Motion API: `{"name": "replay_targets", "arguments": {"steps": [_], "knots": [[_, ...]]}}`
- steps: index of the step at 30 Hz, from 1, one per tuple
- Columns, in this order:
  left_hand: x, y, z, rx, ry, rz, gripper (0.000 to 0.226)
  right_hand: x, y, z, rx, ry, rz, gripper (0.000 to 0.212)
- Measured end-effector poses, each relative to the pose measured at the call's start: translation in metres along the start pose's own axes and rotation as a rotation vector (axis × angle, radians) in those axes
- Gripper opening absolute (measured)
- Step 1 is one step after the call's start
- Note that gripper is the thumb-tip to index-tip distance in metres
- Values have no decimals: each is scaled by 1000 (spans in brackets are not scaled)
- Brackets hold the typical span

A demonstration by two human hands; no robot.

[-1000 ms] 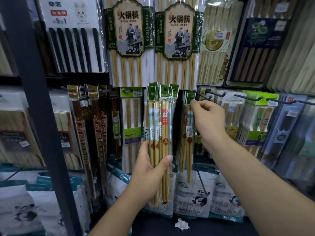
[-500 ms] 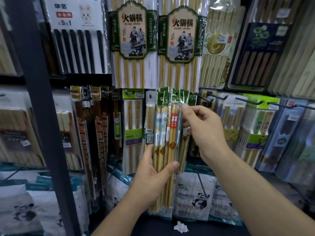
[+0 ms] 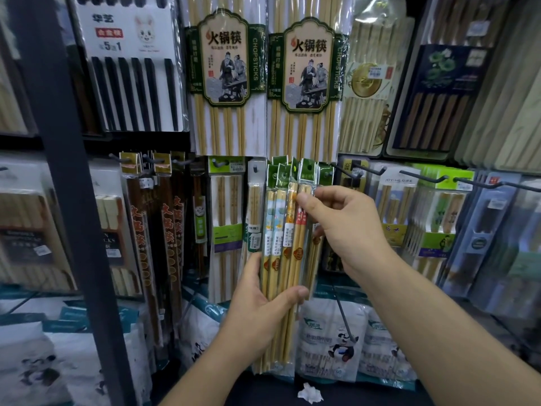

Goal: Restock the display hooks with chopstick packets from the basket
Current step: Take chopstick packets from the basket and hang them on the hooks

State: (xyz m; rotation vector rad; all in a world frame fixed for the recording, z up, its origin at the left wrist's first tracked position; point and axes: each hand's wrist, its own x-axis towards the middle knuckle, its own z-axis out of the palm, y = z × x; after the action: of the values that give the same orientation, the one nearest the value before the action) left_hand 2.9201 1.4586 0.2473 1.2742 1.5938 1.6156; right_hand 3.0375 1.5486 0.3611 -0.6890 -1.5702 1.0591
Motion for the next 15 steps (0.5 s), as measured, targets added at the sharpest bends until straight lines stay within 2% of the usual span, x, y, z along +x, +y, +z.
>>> {"name": "replay_targets", "arguments": {"steps": [3, 8, 9, 10, 12, 13, 14, 15], "knots": [[1, -1, 0, -104, -26, -8, 124, 2, 2, -2, 34, -3, -8, 11], [2, 0, 0, -231, -10, 43, 64, 7, 6, -4, 136, -13, 47, 16], [2, 0, 0, -250, 2, 39, 60, 9, 7, -4, 159, -2, 52, 17], [2, 0, 0, -263, 16, 24, 64, 9, 7, -4, 179, 14, 55, 19], [3, -3, -1, -254, 46, -1, 87, 13, 9, -5, 182, 54, 51, 22], [4, -6, -2, -223, 61, 1, 96, 15, 10, -7, 163, 69, 43, 17], [5, -7, -4, -206, 71, 8, 101, 16, 10, -7, 149, 81, 43, 9], [5, -7, -5, -221, 73, 19, 100, 18, 10, -8, 130, 95, 36, 11]]}}
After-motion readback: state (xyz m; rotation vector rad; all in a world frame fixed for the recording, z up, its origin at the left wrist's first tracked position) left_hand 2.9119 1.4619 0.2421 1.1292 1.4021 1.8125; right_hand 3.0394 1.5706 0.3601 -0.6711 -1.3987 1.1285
